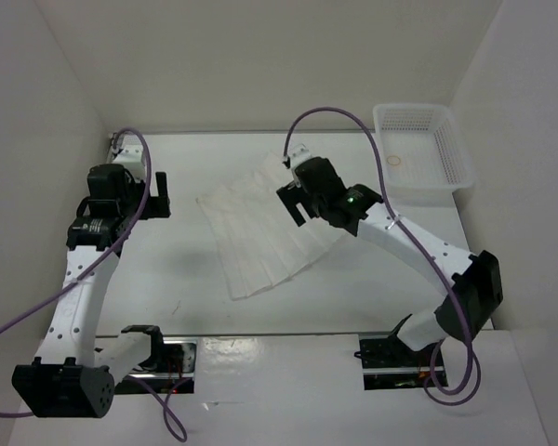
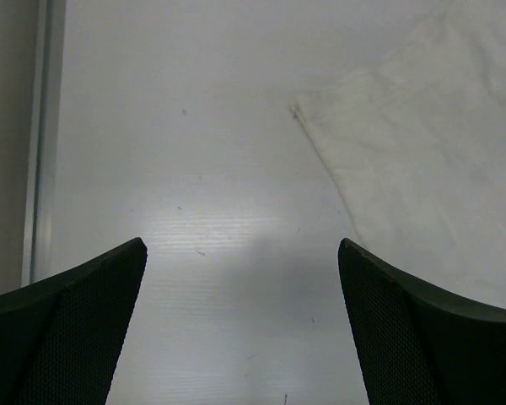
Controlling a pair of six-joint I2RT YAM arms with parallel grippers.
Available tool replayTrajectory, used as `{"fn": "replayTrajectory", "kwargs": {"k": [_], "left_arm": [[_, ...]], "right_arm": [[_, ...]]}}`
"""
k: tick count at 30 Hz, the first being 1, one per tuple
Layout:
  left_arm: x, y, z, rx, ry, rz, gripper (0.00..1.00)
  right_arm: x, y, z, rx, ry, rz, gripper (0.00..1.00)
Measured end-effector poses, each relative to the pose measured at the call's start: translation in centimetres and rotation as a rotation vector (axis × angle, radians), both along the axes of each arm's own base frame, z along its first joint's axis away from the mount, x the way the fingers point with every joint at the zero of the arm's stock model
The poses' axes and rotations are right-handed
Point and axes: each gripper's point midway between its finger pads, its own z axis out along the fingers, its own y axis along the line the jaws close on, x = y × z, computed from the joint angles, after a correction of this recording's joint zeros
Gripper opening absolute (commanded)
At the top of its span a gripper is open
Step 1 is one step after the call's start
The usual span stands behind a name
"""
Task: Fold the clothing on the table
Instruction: Flatten the skirt out
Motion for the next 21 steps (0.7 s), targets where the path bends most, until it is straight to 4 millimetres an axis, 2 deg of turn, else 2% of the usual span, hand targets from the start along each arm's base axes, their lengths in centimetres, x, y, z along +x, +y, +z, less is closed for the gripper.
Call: {"fn": "replayTrajectory", "kwargs": {"k": [2, 4, 5, 8, 11, 13, 14, 15, 17, 21], "left_arm": [[-0.3, 0.1, -2.3, 0.003, 0.073, 0.001, 1.0], [-0.7, 0.3, -3.7, 0.006, 0.116, 0.003, 1.0], [-0.8, 0.4, -4.0, 0.009, 0.128, 0.005, 1.0], [-0.8, 0.9, -4.0, 0.033, 0.128, 0.017, 1.0], [-0.8, 1.1, -4.0, 0.041, 0.128, 0.026, 1.0], [-0.8, 1.2, -3.9, 0.044, 0.125, 0.032, 1.0], [-0.8, 1.2, -3.9, 0.046, 0.122, 0.033, 1.0], [-0.8, 1.3, -4.0, 0.048, 0.124, 0.037, 1.0], [-0.9, 1.4, -4.3, 0.05, 0.129, 0.04, 1.0], [-0.9, 1.5, -4.6, 0.055, 0.138, 0.048, 1.0]], "right_arm": [[0.1, -1.8, -3.5, -0.043, 0.028, -0.044, 0.99], [-0.1, -2.3, -7.3, -0.098, 0.083, -0.049, 0.99], [-0.2, -2.2, -9.3, -0.127, 0.117, -0.046, 0.99], [0.4, -1.7, -12.5, -0.166, 0.169, -0.031, 0.99], [1.7, -1.0, -14.1, -0.176, 0.188, -0.009, 0.99], [3.4, -0.2, -14.1, -0.17, 0.176, -0.001, 0.99], [5.1, 0.7, -14.0, -0.145, 0.158, 0.007, 0.99], [5.3, 0.7, -14.0, -0.143, 0.155, 0.008, 0.99], [7.0, 1.4, -14.2, -0.117, 0.144, 0.016, 0.99], [9.5, 1.4, -16.6, -0.102, 0.161, 0.017, 0.99]]}}
